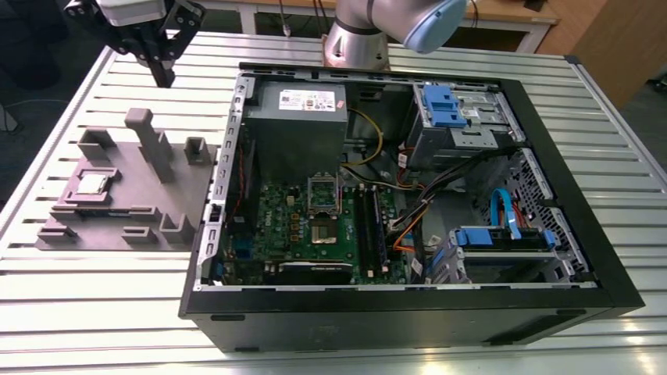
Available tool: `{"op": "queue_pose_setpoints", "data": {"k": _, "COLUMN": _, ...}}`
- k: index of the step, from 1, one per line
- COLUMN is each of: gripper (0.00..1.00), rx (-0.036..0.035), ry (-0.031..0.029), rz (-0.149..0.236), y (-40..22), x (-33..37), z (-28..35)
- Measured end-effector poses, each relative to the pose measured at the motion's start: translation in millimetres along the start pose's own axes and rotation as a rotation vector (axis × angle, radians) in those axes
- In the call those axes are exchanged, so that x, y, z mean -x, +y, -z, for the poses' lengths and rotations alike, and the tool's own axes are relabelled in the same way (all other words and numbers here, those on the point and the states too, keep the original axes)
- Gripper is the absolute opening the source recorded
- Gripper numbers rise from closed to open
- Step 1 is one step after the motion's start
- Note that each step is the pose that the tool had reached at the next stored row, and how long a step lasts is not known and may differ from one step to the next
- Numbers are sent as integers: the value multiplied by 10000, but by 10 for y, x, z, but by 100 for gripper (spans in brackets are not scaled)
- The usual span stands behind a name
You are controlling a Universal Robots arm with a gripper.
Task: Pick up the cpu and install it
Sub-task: 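Reach for the cpu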
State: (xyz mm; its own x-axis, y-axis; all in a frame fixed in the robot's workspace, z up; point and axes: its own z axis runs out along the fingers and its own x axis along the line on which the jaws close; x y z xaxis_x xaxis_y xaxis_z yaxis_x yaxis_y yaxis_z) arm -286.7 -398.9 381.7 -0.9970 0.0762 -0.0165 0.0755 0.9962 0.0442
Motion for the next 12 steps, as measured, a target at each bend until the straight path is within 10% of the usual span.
{"op": "queue_pose_setpoints", "data": {"k": 12, "gripper": 11, "rx": 0, "ry": 0, "rz": 0, "y": -3, "x": -38, "z": 0}}
